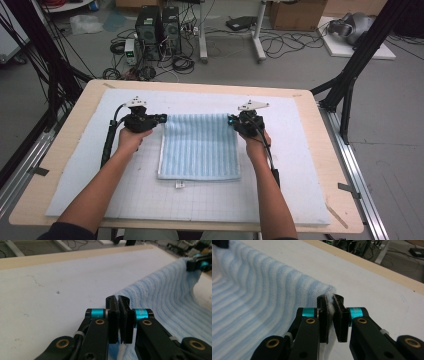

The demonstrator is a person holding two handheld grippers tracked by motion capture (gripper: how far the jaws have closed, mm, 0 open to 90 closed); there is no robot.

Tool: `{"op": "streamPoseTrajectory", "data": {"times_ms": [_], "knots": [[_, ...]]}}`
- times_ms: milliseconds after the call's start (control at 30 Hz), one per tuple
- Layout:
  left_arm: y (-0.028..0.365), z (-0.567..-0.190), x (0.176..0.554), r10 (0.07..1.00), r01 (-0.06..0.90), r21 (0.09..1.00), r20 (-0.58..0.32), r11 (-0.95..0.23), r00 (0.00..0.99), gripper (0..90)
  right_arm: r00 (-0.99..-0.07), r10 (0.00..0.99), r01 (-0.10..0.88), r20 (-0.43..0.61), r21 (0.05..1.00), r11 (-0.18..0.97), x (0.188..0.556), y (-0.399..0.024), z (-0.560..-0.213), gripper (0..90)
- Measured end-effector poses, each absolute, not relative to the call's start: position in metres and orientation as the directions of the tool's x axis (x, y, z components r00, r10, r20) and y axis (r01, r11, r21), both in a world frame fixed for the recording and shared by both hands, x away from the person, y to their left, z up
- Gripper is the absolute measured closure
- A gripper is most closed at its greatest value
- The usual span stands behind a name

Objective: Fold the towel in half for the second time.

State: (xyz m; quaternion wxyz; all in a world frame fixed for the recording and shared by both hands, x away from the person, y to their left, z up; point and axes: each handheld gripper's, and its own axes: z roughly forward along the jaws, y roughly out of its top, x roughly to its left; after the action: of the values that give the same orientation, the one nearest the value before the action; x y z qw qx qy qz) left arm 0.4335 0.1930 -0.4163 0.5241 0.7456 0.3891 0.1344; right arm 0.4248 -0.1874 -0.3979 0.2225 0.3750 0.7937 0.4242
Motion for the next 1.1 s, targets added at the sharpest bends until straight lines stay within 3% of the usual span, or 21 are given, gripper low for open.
{"op": "streamPoseTrajectory", "data": {"times_ms": [1100], "knots": [[0.206,-0.425,0.334,0.616,0.324,0.934,-0.170,-0.147,0.769,85.9,-0.683,0.724,0.319,-0.092,0.855,0.410,0.329,-0.197,-0.402,82.8]]}}
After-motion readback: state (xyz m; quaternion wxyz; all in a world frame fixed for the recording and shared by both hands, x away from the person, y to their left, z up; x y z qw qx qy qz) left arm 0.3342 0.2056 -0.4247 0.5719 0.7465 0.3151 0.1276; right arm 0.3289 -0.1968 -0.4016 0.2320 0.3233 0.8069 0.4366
